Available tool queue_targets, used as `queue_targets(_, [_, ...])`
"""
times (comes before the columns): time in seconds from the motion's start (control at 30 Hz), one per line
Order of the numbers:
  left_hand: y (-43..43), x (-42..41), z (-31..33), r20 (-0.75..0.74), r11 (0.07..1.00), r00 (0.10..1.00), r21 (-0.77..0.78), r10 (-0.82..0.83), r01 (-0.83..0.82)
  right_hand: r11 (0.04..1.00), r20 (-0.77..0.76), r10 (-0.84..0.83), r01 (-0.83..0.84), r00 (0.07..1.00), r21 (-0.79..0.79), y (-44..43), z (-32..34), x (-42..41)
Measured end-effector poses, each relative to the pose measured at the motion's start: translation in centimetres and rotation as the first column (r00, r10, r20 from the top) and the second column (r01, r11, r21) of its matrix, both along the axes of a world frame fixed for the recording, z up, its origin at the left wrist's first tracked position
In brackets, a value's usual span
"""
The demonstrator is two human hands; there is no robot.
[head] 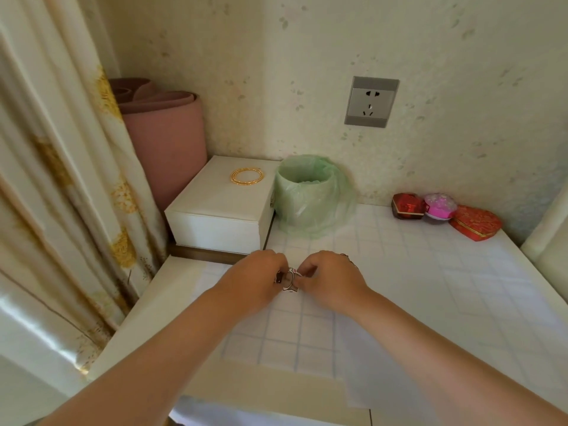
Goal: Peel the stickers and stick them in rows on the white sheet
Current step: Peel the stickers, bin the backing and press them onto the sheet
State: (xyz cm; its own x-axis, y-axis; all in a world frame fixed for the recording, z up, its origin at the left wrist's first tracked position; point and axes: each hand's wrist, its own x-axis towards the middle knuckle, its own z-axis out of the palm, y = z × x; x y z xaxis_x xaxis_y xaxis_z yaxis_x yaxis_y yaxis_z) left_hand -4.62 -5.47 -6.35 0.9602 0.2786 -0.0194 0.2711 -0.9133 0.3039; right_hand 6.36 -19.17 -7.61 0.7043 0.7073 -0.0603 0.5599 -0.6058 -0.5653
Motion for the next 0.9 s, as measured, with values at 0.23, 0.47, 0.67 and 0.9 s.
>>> queue_targets(0.23, [-0.2, 0.3, 0.0, 0.059, 0.999, 0.997, -0.017, 0.052, -0.052, 0.999, -0.245, 0.0, 0.009, 0.969, 0.037, 0.1, 0.0, 1.4])
queue_targets(0.47, [-0.4, 0.4, -0.3, 0.044, 0.995, 0.994, -0.017, 0.101, -0.1, 0.989, -0.227, -0.078, 0.105, 0.971, 0.106, -0.2, 0.3, 1.4])
queue_targets(0.67, [-1.4, 0.9, 1.1, 0.138, 0.978, 0.977, -0.156, 0.163, -0.141, 0.962, -0.436, -0.097, 0.197, 0.894, 0.189, -1.7, 2.3, 1.0])
queue_targets(0.9, [-3.0, 2.0, 2.7, 0.157, 0.624, 0.907, -0.769, 0.391, -0.135, 0.911, -0.555, -0.144, 0.328, 0.819, 0.248, -4.1, 5.5, 1.0])
